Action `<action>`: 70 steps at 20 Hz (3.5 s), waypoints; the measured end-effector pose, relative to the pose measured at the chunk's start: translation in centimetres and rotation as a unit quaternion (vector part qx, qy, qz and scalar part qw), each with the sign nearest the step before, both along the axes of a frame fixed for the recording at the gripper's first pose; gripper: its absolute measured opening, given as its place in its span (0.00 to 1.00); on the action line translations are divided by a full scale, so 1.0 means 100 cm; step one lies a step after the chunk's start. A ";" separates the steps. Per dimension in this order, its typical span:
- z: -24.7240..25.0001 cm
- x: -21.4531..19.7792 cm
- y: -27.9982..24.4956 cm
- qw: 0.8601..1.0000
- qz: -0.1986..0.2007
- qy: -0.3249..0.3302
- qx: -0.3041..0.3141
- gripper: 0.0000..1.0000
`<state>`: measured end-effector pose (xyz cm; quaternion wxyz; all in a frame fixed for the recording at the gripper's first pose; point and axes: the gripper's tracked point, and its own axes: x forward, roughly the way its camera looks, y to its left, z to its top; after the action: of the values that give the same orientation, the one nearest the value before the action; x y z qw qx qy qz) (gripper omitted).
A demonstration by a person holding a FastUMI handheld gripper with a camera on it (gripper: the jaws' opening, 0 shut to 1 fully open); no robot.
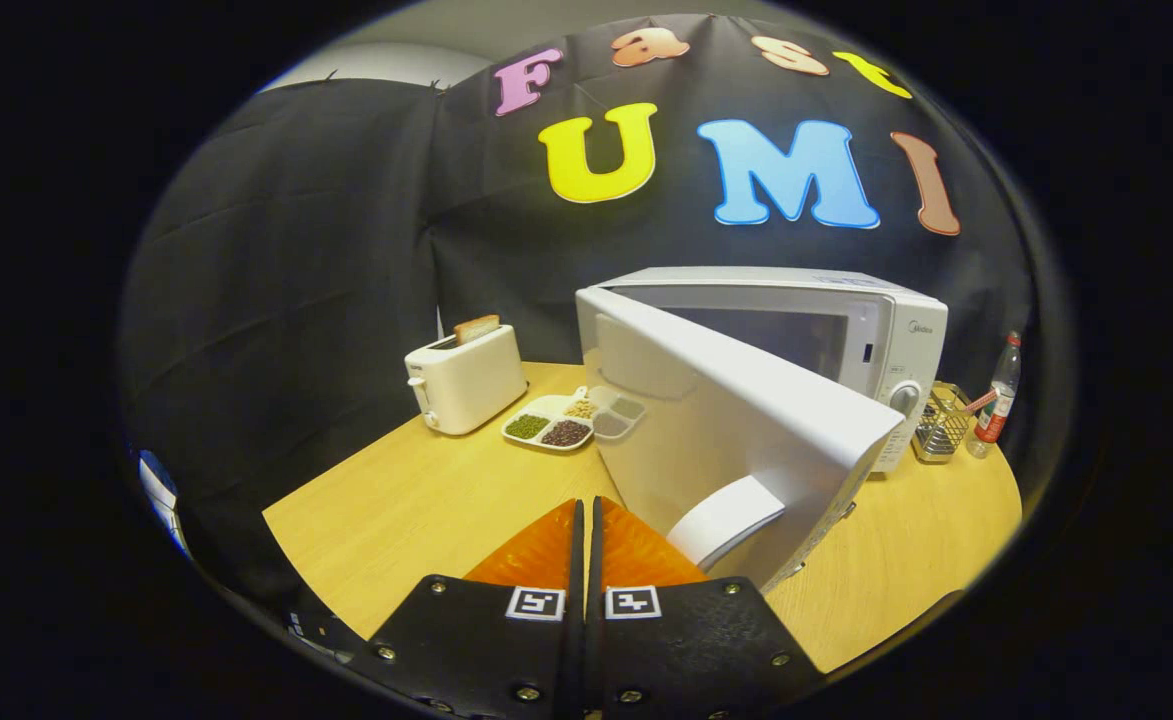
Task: Open the microwave, put the food inside, and close the microwave door.
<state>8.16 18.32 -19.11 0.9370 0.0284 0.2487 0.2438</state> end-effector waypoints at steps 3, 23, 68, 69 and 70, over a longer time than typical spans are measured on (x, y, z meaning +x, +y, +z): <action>-0.002 0.015 -0.019 1.000 -0.018 0.000 -0.003 0.01; -0.015 0.127 -0.088 0.993 -0.117 0.005 -0.012 0.01; 0.123 0.039 -0.094 0.974 -0.174 -0.140 -0.042 0.02; 0.129 0.029 -0.097 0.973 -0.178 -0.145 -0.036 0.02; 0.133 0.022 -0.096 0.972 -0.179 -0.149 -0.033 0.02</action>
<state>10.39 8.73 -5.84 0.9923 0.0054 0.1052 0.0652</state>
